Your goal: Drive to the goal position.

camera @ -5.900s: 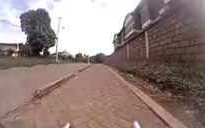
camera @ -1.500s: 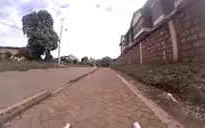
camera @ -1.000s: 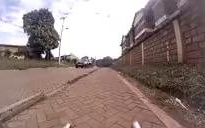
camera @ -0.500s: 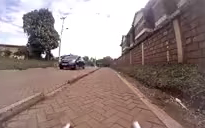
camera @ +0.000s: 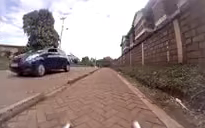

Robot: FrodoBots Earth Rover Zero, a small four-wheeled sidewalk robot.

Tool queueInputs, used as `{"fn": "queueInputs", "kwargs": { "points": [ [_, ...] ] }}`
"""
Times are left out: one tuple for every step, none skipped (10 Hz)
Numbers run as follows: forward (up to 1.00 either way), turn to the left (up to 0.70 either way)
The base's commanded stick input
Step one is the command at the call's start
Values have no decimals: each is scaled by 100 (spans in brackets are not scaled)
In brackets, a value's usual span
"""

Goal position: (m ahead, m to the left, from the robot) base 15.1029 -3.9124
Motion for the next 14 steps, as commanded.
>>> {"fn": "queueInputs", "kwargs": {
  "points": [
    [50, 0],
    [50, 0],
    [50, 0],
    [50, 0],
    [50, 0],
    [50, 0],
    [50, 0],
    [50, 0],
    [50, 0],
    [50, 0],
    [50, 0],
    [50, 0],
    [50, 0],
    [50, 0]
  ]
}}
